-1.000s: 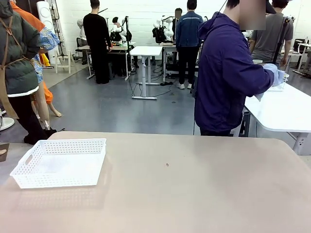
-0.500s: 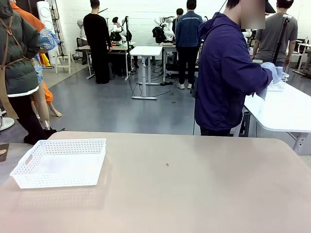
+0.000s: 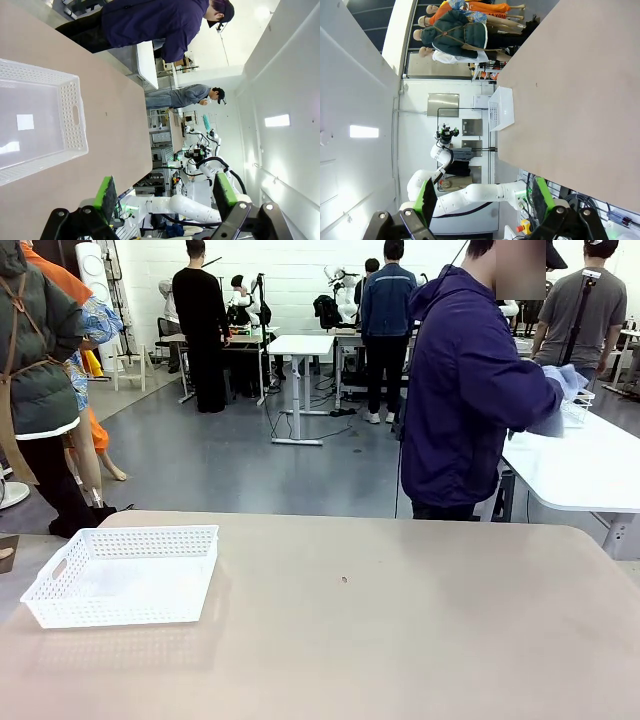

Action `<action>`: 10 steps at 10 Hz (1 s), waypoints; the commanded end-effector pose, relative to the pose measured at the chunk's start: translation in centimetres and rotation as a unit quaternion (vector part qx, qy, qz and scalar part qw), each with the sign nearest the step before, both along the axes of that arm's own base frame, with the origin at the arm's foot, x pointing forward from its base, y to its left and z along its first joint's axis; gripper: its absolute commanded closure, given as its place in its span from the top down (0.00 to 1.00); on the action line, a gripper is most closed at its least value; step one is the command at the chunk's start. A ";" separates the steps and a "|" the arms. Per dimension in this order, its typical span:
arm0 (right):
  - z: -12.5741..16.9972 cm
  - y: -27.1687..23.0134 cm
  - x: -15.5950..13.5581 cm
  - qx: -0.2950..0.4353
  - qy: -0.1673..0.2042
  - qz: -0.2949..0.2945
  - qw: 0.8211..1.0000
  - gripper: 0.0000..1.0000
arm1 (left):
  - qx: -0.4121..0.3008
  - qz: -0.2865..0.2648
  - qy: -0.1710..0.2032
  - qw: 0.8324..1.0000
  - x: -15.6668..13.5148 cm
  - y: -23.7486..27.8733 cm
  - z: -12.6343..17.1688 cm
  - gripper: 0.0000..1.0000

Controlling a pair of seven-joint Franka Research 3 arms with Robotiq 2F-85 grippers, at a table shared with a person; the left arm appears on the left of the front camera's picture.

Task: Clean and organize the cups into the basket.
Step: Pick up the Organizing basket and move it to the center of the table, then pick up the Reusable plastic cup from the right side of the table and place it inside the Organizing basket.

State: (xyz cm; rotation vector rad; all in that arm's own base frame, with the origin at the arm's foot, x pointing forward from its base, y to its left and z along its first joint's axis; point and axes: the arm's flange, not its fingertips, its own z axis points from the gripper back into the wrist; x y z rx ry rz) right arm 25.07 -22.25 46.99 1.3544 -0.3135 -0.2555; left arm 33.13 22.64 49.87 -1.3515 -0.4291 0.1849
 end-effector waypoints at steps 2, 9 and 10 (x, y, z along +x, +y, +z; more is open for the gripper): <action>0.2 0.0 0.0 -0.002 -0.004 0.002 1.000 1.00 | -0.003 0.001 -0.004 1.000 0.0 0.1 0.2 1.00; 0.2 0.0 0.0 -0.002 -0.004 0.002 1.000 1.00 | -0.003 0.001 -0.004 1.000 0.0 0.1 0.2 1.00; 0.2 0.0 0.0 -0.002 -0.004 0.002 1.000 1.00 | -0.003 0.001 -0.004 1.000 0.0 0.1 0.2 1.00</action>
